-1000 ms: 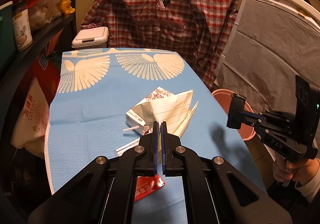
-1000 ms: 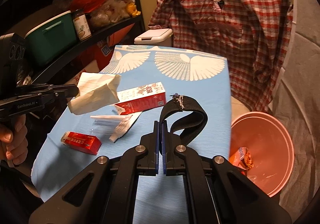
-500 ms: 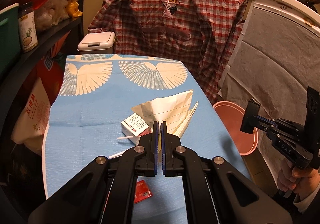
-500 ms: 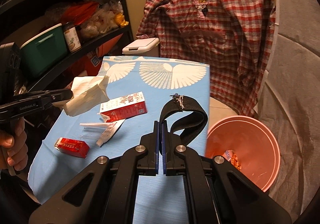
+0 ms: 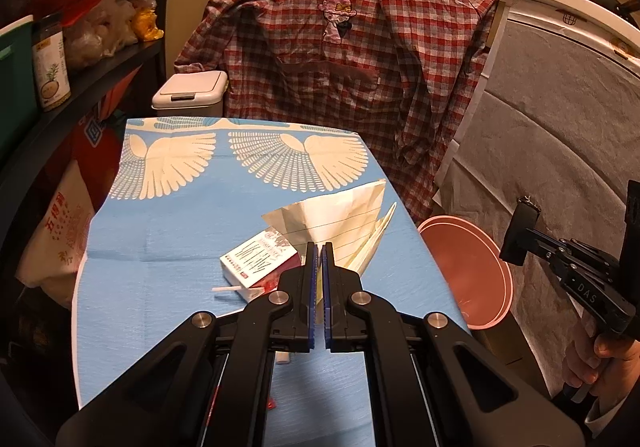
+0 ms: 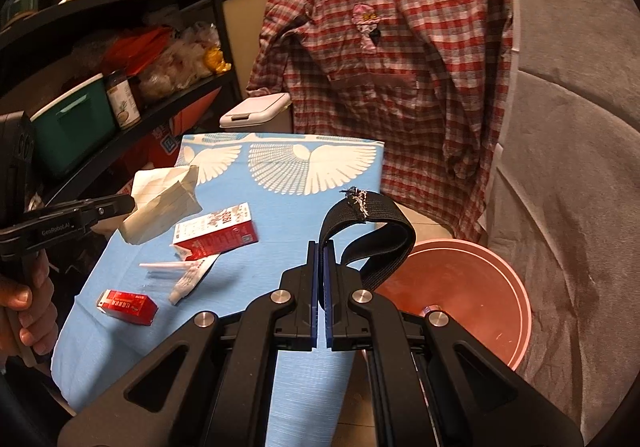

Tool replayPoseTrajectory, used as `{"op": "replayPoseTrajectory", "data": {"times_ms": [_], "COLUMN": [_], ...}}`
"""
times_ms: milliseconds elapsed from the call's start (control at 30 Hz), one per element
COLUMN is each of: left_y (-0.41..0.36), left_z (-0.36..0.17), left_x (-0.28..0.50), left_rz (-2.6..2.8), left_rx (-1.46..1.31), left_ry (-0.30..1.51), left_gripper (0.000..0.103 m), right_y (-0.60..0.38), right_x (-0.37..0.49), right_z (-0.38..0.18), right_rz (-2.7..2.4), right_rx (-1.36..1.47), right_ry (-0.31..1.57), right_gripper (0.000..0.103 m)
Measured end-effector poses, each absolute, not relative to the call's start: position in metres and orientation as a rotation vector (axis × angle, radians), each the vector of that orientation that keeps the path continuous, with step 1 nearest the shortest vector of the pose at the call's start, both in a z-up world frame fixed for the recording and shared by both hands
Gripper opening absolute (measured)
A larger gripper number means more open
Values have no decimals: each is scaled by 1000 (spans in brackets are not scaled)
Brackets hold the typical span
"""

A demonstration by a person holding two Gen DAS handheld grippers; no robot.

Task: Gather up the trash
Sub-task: 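Carry the white napkin and black strap over the pink bin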

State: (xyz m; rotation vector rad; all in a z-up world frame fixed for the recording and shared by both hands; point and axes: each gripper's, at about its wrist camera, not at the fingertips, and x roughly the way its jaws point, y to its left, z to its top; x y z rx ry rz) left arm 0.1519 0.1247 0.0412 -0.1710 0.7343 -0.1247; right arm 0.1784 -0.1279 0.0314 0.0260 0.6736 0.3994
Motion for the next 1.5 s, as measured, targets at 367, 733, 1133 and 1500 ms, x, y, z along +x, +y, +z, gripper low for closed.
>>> {"op": "replayPoseTrajectory", "data": {"times_ms": [367,733,1133,1500], "left_y": [99,69,28,-15], "left_z": [44,41,33,25], "left_x": [159,167,183,201], "left_rz": [-148,-185,-239,-288], "left_rx": [-162,-148,-133,-120], "left_ry": [717,721,741,762], "left_gripper": [2,2,2,2], "right_y": [-159,-193,-214,-231], "right_x": [185,194,205,216], "right_z": [38,40,30,23], "right_rz": [352,301,262,229], "right_rx": [71,110,117,135], "right_ry": [657,660,699,724], "right_gripper": [3,3,3,3]}}
